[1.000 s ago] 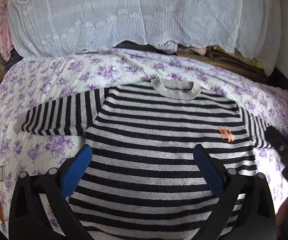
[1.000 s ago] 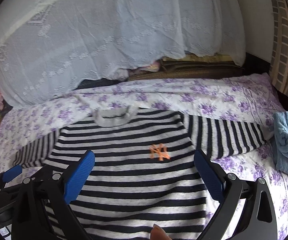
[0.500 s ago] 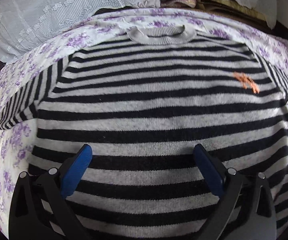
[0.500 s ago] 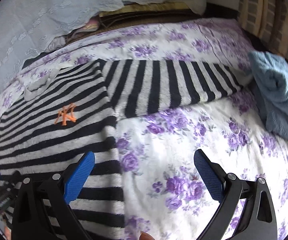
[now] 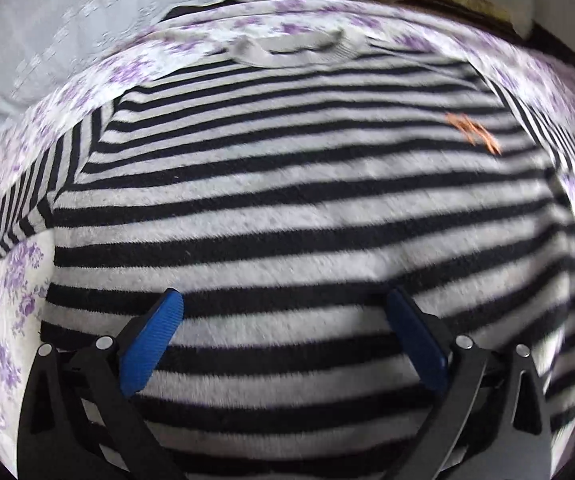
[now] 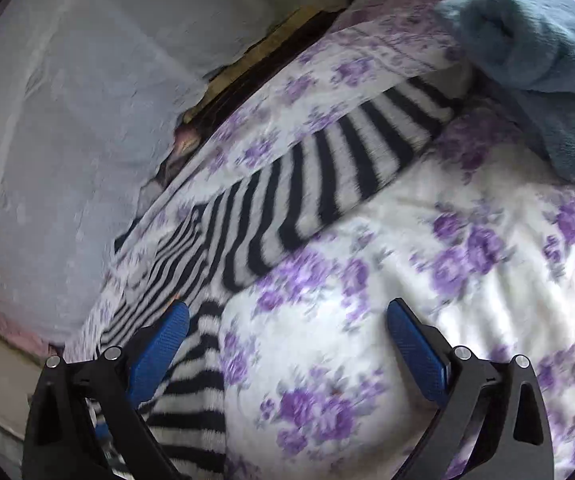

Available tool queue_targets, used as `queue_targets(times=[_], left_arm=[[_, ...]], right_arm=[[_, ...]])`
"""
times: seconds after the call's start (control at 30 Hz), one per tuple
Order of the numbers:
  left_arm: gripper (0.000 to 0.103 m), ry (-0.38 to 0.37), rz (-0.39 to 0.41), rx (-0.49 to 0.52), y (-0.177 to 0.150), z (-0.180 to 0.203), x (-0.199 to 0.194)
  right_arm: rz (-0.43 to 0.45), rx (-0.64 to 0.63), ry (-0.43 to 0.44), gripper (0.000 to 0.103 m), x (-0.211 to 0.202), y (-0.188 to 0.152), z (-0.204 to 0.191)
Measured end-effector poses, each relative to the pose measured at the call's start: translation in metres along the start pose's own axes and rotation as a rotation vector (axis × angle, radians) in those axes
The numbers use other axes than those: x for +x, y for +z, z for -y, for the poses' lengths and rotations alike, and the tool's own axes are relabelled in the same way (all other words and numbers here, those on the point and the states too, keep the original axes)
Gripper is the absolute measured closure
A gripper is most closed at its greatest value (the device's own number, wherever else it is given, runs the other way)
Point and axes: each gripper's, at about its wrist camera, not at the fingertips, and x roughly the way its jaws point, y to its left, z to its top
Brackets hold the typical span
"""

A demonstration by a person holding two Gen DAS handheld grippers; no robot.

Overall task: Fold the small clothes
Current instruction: 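Move the right gripper to the sweater sleeve cuff and grasp it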

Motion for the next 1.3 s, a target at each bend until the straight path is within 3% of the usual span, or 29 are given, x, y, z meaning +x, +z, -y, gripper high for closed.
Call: queue_targets(times=[0.1, 0.2, 0.43, 0.6, 0.7, 0.73, 0.77, 0.8, 0.83, 0.87, 0.9, 0.97, 1.03, 1.07, 1.13, 1.17, 1.23, 1.3], left_arm=[[0.004, -0.036, -0.006, 0.027, -0.011, 0.002, -0.006], [0.004, -0.074, 0.003, 0.034, -0.025, 0.001, -0.012], [0.004, -0.061, 0.089, 0.009, -0.046, -0.001, -0.025], [0.004, -0.038, 0.157, 0.103, -0.063, 0.022, -0.048], [0.005, -0.045, 0.152, 0.157, -0.065, 0.037, -0.052], [0.005, -0.069, 0.142, 0.160, -0.064, 0.040, -0.054], [0.006, -0.107, 0.129, 0.151, -0.064, 0.042, -0.058], [0.005, -0.150, 0.121, 0.145, -0.065, 0.044, -0.063], [0.005, -0.214, 0.106, 0.146, -0.066, 0.047, -0.067], [0.005, -0.323, 0.080, 0.155, -0.071, 0.055, -0.075], [0.005, -0.334, 0.097, 0.174, -0.075, 0.063, -0.083], [0.005, -0.178, 0.194, 0.292, -0.085, 0.091, -0.097], [0.005, -0.022, 0.178, 0.342, -0.081, 0.112, -0.082], [0.005, -0.015, 0.145, 0.331, -0.078, 0.117, -0.075], [0.005, -0.142, 0.081, 0.329, -0.074, 0.128, -0.068], [0.005, -0.169, 0.083, 0.371, -0.079, 0.139, -0.070], [0.005, -0.119, 0.129, 0.474, -0.090, 0.159, -0.076], [0.007, -0.131, 0.156, 0.526, -0.099, 0.165, -0.086]], right_arm=[[0.030, 0.098, -0.040, 0.004, 0.001, 0.026, 0.020], [0.044, 0.100, -0.107, 0.004, 0.008, 0.046, 0.025], [0.153, 0.125, -0.273, 0.004, 0.031, 0.078, 0.038], [0.274, 0.121, -0.279, 0.009, 0.036, 0.086, 0.046], [0.314, 0.133, -0.183, 0.028, 0.033, 0.094, 0.052], [0.311, 0.135, -0.156, 0.041, 0.033, 0.097, 0.054], [0.308, 0.138, -0.148, 0.050, 0.034, 0.099, 0.056], [0.304, 0.142, -0.140, 0.052, 0.034, 0.100, 0.058], [0.300, 0.146, -0.132, 0.057, 0.034, 0.100, 0.060], [0.298, 0.142, -0.128, 0.063, 0.034, 0.100, 0.060], [0.299, 0.133, -0.128, 0.067, 0.031, 0.098, 0.059], [0.305, 0.105, -0.129, 0.071, 0.026, 0.097, 0.056], [0.306, 0.074, -0.146, 0.071, 0.024, 0.097, 0.051], [0.296, 0.068, -0.161, 0.068, 0.026, 0.096, 0.049], [0.257, 0.105, -0.180, 0.066, 0.033, 0.096, 0.057], [0.227, 0.146, -0.182, 0.068, 0.038, 0.097, 0.065], [0.214, 0.187, -0.162, 0.068, 0.041, 0.097, 0.073], [0.218, 0.177, -0.160, 0.067, 0.039, 0.097, 0.073]])
